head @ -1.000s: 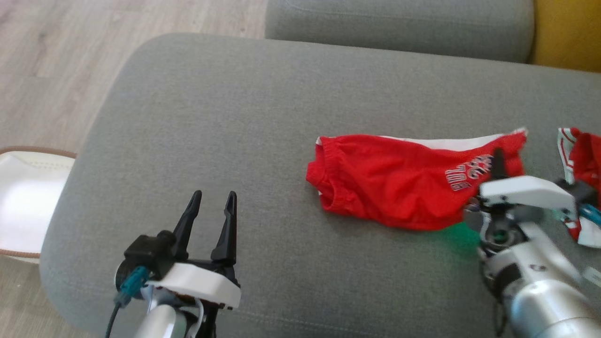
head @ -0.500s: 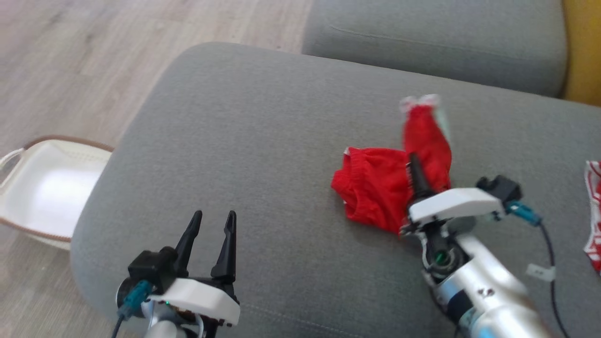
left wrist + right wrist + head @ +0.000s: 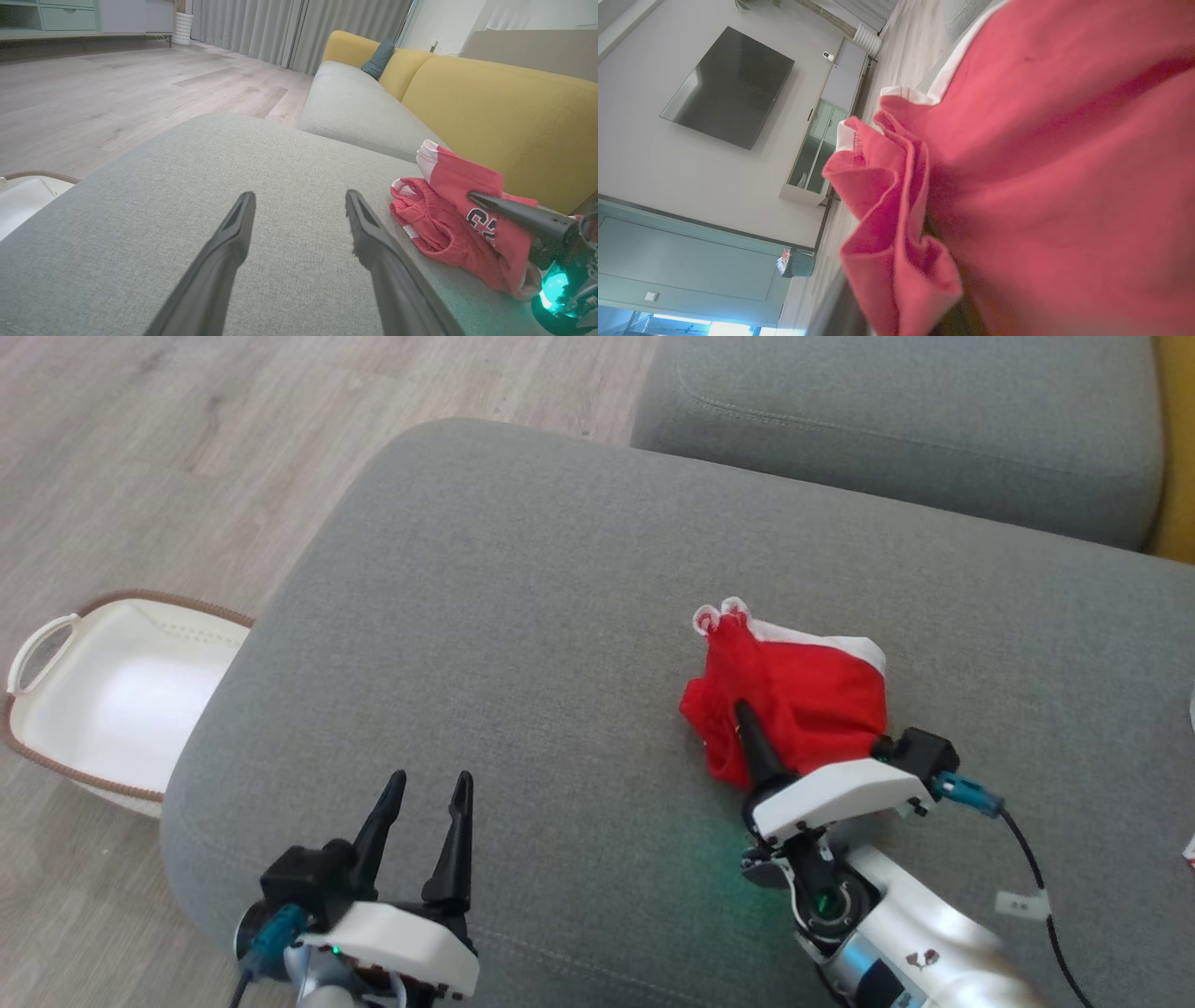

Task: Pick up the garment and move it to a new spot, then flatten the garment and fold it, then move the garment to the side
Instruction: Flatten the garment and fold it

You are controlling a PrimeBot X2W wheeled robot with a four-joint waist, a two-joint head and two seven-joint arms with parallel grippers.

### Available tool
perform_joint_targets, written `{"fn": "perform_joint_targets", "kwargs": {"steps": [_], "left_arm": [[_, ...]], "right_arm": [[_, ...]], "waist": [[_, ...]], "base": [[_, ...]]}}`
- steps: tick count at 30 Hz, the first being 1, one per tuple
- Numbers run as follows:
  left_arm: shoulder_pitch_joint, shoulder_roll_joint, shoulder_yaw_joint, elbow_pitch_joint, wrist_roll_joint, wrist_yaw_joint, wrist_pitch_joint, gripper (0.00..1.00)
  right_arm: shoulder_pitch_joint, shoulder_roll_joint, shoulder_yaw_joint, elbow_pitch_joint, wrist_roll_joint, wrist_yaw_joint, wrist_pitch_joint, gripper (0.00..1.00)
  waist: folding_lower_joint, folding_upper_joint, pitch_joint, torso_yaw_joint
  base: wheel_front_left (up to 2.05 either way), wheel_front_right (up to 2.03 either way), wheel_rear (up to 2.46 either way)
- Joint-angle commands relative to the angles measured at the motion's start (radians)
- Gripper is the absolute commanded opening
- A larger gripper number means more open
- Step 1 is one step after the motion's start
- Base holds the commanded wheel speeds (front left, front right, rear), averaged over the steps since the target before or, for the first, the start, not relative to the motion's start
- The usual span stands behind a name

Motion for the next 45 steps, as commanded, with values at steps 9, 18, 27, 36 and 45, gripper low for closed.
{"fn": "perform_joint_targets", "kwargs": {"steps": [9,18,27,36,45], "left_arm": [[-0.026,0.001,0.002,-0.034,-0.004,-0.004,-0.012,1.0],[-0.009,0.001,0.001,-0.059,-0.005,0.006,-0.012,1.0],[0.014,0.001,0.04,-0.118,0.029,0.007,-0.012,1.0],[0.023,0.001,0.078,-0.148,0.018,0.013,-0.012,1.0],[0.034,0.001,0.103,-0.162,0.021,0.008,-0.012,1.0]], "right_arm": [[-0.068,0.016,0.202,-0.03,0.004,-0.001,-0.014,1.0],[-0.106,0.016,0.306,-0.007,0.109,-0.001,-0.014,1.0],[-0.15,-0.009,0.041,0.048,-0.289,-0.001,-0.014,1.0],[0.092,-0.083,-0.388,-0.191,-0.99,-0.001,-0.014,1.0],[0.34,0.004,-0.623,-0.416,-1.292,-0.001,-0.014,1.0]], "waist": [[0.0,0.0,0.009,-0.029],[0.0,0.0,-0.029,-0.072],[0.0,0.0,-0.06,-0.153],[0.0,0.0,-0.07,-0.221],[0.0,0.0,-0.074,-0.272]], "base": [[0.0,0.0,0.0],[0.0,0.0,0.0],[0.0,0.0,0.0],[0.0,0.0,0.0],[0.0,0.0,0.0]]}}
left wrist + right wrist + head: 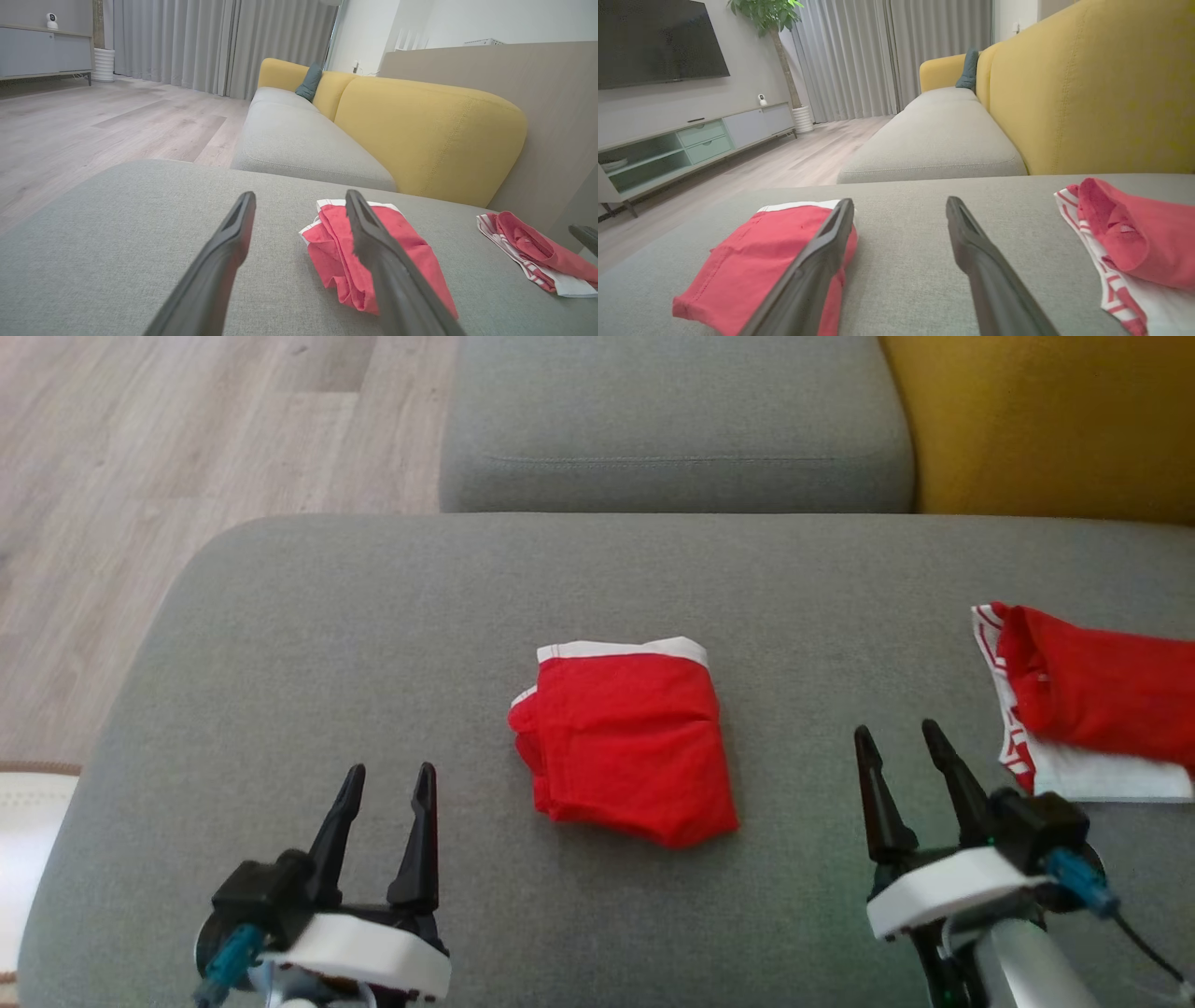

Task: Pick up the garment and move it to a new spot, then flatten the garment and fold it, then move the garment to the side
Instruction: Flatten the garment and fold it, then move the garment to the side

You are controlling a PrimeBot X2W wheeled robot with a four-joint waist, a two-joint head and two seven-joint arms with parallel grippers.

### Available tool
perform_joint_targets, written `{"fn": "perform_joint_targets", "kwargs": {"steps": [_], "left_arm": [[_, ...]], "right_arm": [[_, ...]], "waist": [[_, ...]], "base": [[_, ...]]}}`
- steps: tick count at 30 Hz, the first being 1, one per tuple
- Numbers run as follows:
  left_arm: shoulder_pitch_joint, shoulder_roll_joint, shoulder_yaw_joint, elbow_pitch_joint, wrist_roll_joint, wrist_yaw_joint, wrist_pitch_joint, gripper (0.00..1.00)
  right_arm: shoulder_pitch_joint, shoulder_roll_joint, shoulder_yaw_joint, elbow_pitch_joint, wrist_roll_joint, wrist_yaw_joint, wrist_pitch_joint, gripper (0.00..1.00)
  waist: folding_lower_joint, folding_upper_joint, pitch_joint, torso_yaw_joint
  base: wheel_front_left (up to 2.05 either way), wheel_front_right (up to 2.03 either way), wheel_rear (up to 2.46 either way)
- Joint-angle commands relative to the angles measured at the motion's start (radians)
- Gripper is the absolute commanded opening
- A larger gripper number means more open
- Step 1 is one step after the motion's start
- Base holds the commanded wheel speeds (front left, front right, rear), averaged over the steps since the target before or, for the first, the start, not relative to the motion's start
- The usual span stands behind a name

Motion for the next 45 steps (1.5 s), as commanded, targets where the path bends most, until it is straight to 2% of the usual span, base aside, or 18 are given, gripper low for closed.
{"fn": "perform_joint_targets", "kwargs": {"steps": [1,5,11,14,18,27,33,37,40,45], "left_arm": [[-0.023,-0.001,0.042,-0.042,-0.003,-0.002,-0.012,1.0],[-0.02,-0.001,0.038,-0.044,-0.005,-0.004,-0.012,1.0],[-0.015,-0.001,0.047,-0.04,-0.019,0.0,-0.012,1.0],[-0.015,-0.001,0.048,-0.036,-0.019,-0.002,-0.012,1.0],[-0.017,-0.001,0.048,-0.033,-0.018,-0.005,-0.012,1.0],[-0.028,-0.001,0.03,-0.032,-0.012,-0.012,-0.012,1.0],[-0.034,-0.001,0.013,-0.031,-0.007,-0.013,-0.012,1.0],[-0.057,-0.001,-0.003,-0.025,-0.006,-0.019,-0.012,1.0],[-0.081,-0.001,-0.018,-0.018,-0.008,-0.022,-0.012,1.0],[-0.108,-0.001,-0.044,-0.006,-0.021,-0.018,-0.012,1.0]], "right_arm": [[-0.009,0.01,0.008,-0.062,-0.035,-0.001,-0.011,1.0],[0.035,0.017,-0.011,-0.12,-0.081,-0.001,-0.011,1.0],[0.061,0.018,-0.003,-0.145,-0.039,-0.001,-0.011,1.0],[0.065,0.018,-0.001,-0.146,-0.032,-0.001,-0.011,1.0],[0.067,0.018,-0.003,-0.128,0.036,-0.001,-0.011,1.0],[0.031,0.018,0.02,-0.111,0.04,-0.001,-0.011,1.0],[-0.035,0.018,0.076,-0.049,0.087,-0.001,0.02,1.0],[-0.1,0.018,0.096,0.009,0.173,-0.001,0.055,1.0],[-0.149,0.018,0.111,0.073,0.256,-0.001,0.09,1.0],[-0.22,0.018,0.137,0.186,0.303,-0.001,0.108,1.0]], "waist": [[0.0,0.0,0.0,-0.011],[0.0,0.0,0.006,-0.019],[0.0,0.0,0.014,-0.027],[0.0,0.0,0.015,-0.026],[0.0,0.0,0.015,-0.022],[0.0,0.0,0.038,0.008],[0.0,0.0,0.08,0.043],[0.0,0.0,0.118,0.075],[0.0,0.0,0.142,0.104],[0.0,0.0,0.17,0.154]], "base": [[0.0,0.0,0.0],[0.0,0.0,0.0],[0.0,0.0,0.0],[0.0,0.0,0.0],[0.0,0.0,0.0],[0.0,0.0,0.0],[0.0,0.0,0.0],[0.0,0.0,0.0],[0.0,0.0,0.0],[0.0,0.0,0.0]]}}
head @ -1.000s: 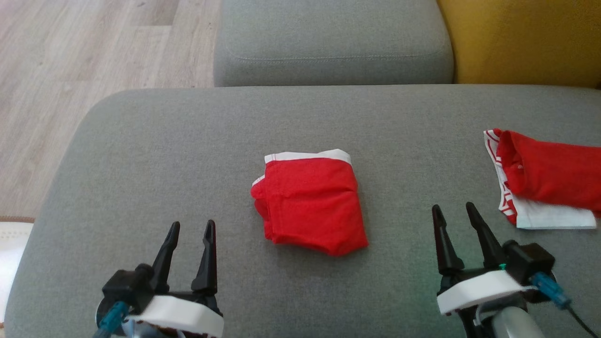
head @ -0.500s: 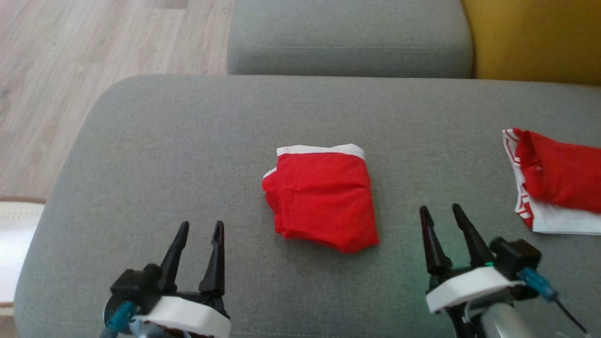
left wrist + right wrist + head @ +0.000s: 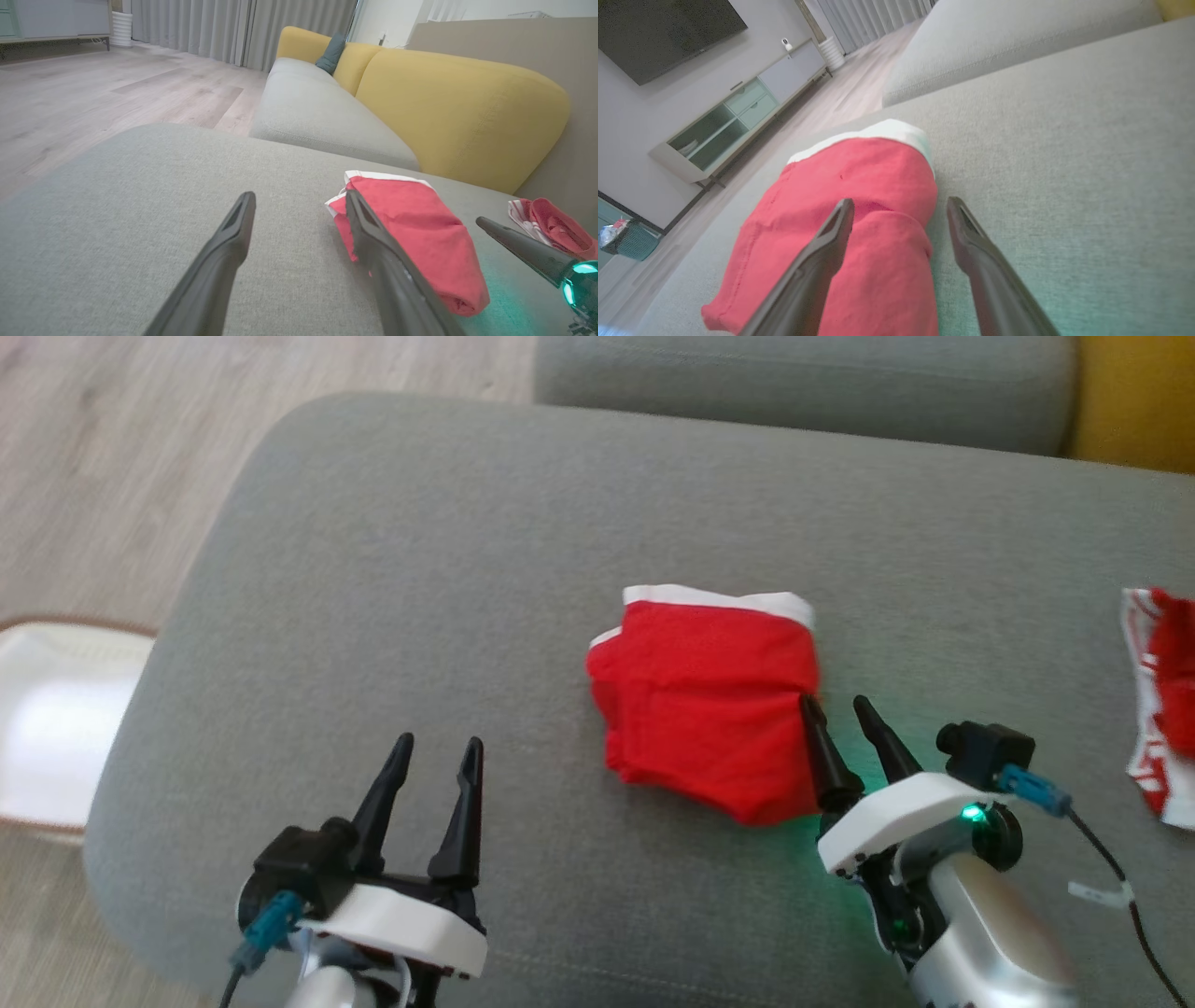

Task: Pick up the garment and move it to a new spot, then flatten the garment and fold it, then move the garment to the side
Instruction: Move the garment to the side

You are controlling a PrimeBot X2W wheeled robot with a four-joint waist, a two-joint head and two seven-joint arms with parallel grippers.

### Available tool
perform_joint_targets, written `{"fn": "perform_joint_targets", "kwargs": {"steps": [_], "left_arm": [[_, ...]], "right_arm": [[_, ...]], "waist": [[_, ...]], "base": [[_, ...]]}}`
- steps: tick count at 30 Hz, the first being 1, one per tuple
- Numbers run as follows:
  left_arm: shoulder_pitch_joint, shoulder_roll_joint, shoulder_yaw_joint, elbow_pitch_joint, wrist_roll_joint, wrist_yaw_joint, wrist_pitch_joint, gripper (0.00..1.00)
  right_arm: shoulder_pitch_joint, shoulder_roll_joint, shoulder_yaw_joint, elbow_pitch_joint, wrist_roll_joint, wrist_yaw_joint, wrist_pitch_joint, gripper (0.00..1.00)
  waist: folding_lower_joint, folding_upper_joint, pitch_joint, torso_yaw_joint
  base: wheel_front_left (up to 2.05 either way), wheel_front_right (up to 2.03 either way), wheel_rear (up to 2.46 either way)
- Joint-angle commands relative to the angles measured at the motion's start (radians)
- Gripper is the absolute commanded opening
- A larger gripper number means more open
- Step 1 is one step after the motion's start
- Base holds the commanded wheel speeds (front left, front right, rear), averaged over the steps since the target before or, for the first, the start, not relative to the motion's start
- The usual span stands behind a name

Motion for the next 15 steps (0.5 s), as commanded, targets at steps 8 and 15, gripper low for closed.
{"fn": "perform_joint_targets", "kwargs": {"steps": [8,15], "left_arm": [[-0.072,-0.001,0.015,-0.028,-0.041,0.017,-0.012,1.0],[-0.112,-0.001,-0.006,-0.049,-0.02,0.012,-0.012,1.0]], "right_arm": [[-0.134,-0.001,0.047,0.163,0.072,-0.001,0.029,1.0],[-0.22,-0.001,0.131,0.263,0.09,-0.001,0.057,1.0]], "waist": [[0.0,0.0,0.066,0.073],[0.0,0.0,0.108,0.056]], "base": [[0.0,0.0,0.0],[0.0,0.0,0.0]]}}
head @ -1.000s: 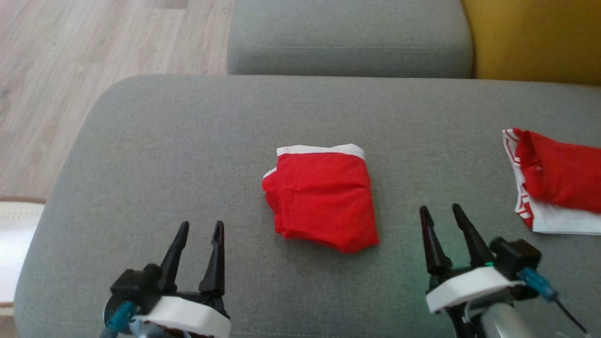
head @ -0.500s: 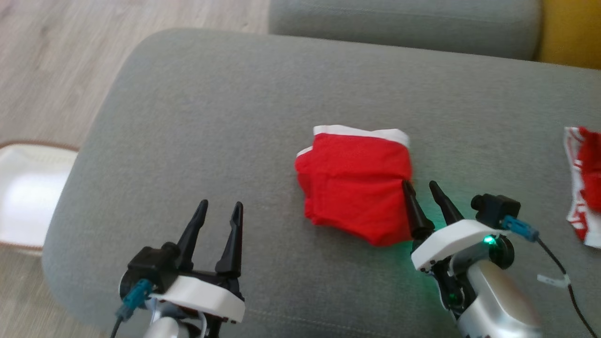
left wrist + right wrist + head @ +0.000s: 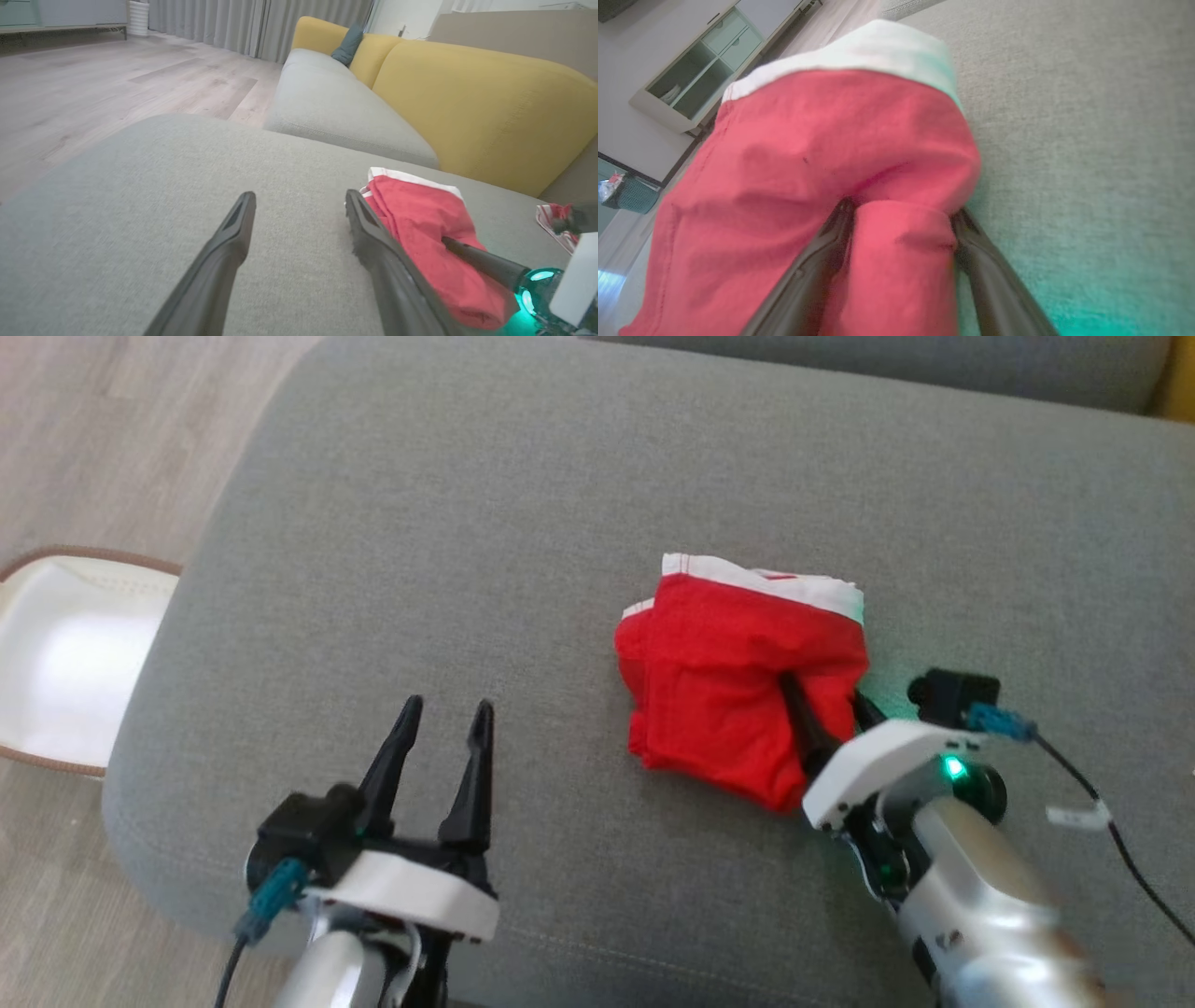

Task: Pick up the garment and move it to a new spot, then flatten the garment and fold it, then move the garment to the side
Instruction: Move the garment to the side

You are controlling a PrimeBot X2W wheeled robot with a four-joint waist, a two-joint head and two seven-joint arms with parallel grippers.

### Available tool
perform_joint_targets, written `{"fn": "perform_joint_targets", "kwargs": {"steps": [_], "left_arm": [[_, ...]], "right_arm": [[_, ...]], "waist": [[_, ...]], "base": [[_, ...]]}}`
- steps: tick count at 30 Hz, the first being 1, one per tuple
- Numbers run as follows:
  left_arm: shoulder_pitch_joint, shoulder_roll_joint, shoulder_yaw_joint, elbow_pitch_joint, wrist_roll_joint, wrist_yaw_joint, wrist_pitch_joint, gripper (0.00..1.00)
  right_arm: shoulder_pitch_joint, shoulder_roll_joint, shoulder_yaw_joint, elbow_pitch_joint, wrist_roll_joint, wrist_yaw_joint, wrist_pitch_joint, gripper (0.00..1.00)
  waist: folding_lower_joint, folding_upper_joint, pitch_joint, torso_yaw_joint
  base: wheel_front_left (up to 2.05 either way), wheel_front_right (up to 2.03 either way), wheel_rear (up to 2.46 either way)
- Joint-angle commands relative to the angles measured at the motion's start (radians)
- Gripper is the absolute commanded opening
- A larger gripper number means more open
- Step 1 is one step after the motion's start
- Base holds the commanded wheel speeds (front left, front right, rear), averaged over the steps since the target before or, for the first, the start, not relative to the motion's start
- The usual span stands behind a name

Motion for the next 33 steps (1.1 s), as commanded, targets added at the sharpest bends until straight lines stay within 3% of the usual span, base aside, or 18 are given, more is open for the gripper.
{"fn": "perform_joint_targets", "kwargs": {"steps": [1,2,9,14,21,33], "left_arm": [[-0.059,-0.001,0.019,-0.047,-0.002,-0.005,-0.012,1.0],[-0.069,-0.001,0.014,-0.055,-0.004,-0.004,-0.012,1.0],[-0.102,-0.001,0.023,-0.076,-0.007,0.016,-0.012,1.0],[-0.09,-0.001,0.039,-0.078,-0.052,0.02,-0.012,1.0],[-0.112,-0.001,0.036,-0.109,-0.088,0.027,-0.012,1.0],[-0.195,-0.001,-0.004,-0.125,-0.061,0.012,-0.012,1.0]], "right_arm": [[-0.027,0.007,0.034,-0.001,0.002,-0.001,0.008,1.0],[-0.039,0.007,0.048,0.012,-0.007,-0.001,0.006,0.0],[-0.133,0.007,0.092,0.096,-0.149,-0.001,-0.076,0.0],[-0.191,-0.05,0.111,0.121,-0.326,-0.001,-0.124,0.0],[-0.224,-0.19,0.178,0.033,-0.47,-0.001,-0.131,0.0],[-0.332,-0.525,0.357,-0.247,-0.399,-0.001,0.038,0.0]], "waist": [[0.0,0.0,0.013,-0.007],[0.0,0.0,0.015,-0.008],[0.0,0.0,0.004,-0.057],[0.0,0.0,-0.018,-0.109],[0.0,0.0,-0.043,-0.211],[0.0,0.0,0.045,-0.387]], "base": [[0.0,0.0,0.0],[0.0,0.0,0.0],[0.0,0.0,0.0],[0.0,0.0,0.0],[0.0,0.0,0.0],[0.0,0.0,0.0]]}}
